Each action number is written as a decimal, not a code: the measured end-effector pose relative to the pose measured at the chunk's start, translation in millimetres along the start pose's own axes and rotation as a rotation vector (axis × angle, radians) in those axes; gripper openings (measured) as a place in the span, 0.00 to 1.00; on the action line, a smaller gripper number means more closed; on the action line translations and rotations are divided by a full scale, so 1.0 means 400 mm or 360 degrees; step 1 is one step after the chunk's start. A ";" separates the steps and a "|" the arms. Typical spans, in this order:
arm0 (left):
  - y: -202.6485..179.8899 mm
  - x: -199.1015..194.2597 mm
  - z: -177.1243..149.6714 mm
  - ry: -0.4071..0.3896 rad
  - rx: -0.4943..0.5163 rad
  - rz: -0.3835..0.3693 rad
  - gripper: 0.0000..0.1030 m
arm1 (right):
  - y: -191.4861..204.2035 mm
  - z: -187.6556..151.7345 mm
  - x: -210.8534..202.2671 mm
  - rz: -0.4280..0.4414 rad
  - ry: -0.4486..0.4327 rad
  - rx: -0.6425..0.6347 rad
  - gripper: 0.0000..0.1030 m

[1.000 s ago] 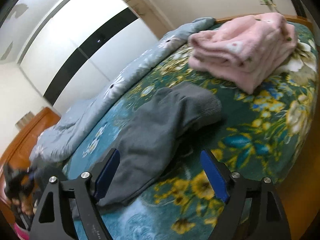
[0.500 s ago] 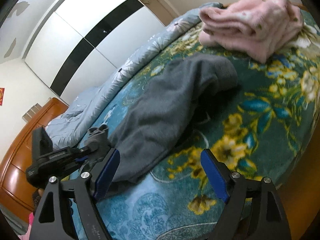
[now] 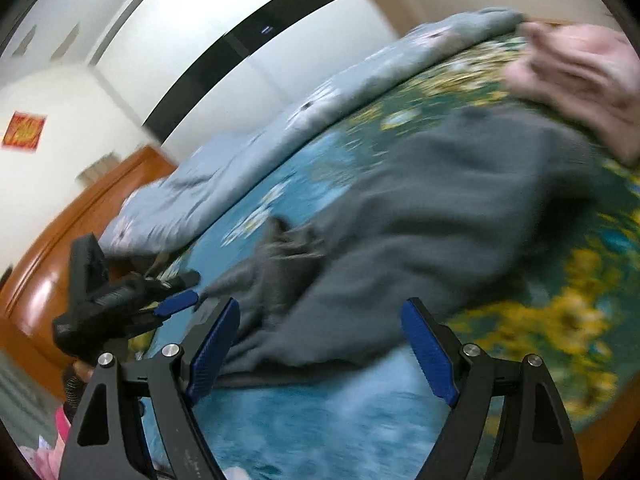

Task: Fold clothes
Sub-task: 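Grasp the folded sleeve cuff with the right gripper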

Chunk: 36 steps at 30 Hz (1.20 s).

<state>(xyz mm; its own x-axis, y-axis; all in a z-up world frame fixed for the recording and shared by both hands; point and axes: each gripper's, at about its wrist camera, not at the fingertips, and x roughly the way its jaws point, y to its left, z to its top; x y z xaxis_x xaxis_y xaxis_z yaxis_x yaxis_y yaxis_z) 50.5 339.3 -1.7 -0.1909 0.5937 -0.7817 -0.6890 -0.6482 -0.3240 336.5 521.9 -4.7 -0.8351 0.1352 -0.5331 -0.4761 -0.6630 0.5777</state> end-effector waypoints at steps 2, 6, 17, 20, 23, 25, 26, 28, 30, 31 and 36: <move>0.058 -0.004 -0.030 0.0012 -0.0054 0.0081 0.62 | 0.035 0.010 0.059 0.0053 0.0070 -0.0025 0.81; 0.133 0.001 -0.098 0.0075 -0.0095 0.0162 0.62 | 0.073 0.030 0.173 0.0054 0.0170 -0.0004 0.81; 0.153 -0.007 -0.131 0.0082 -0.0089 0.0130 0.62 | 0.085 0.068 0.259 -0.0006 0.0169 0.0104 0.46; 0.162 -0.015 -0.131 0.0088 -0.0103 0.0107 0.62 | 0.077 0.084 0.235 -0.0002 0.0120 0.0115 0.22; 0.159 -0.005 -0.126 0.0091 -0.0110 0.0096 0.64 | 0.053 0.086 0.212 0.0044 0.0067 0.0147 0.21; 0.155 0.000 -0.125 0.0091 -0.0107 0.0099 0.66 | 0.021 0.074 0.218 0.0019 0.0087 0.0207 0.21; 0.153 0.000 -0.125 0.0090 -0.0102 0.0107 0.66 | 0.001 0.064 0.232 0.0005 0.0123 0.0249 0.21; 0.150 0.000 -0.125 0.0091 -0.0090 0.0117 0.66 | -0.020 0.053 0.240 0.0031 0.0151 0.0294 0.21; 0.151 -0.002 -0.123 0.0094 -0.0093 0.0106 0.66 | -0.027 0.051 0.231 0.0081 0.0145 0.0305 0.24; 0.153 -0.005 -0.123 0.0095 -0.0100 0.0095 0.66 | -0.026 0.057 0.214 0.0111 0.0129 0.0291 0.25; 0.159 -0.056 -0.115 -0.0001 -0.0136 0.0009 0.66 | -0.123 0.079 0.015 0.0131 -0.0237 0.0426 0.62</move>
<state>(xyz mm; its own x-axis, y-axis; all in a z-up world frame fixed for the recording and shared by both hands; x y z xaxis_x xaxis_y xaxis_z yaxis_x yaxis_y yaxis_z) 43.3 263.0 -29.5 -0.1951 0.5902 -0.7834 -0.6260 -0.6898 -0.3637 346.0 578.6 -16.7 -0.8956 0.2084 -0.3930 -0.4443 -0.4616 0.7678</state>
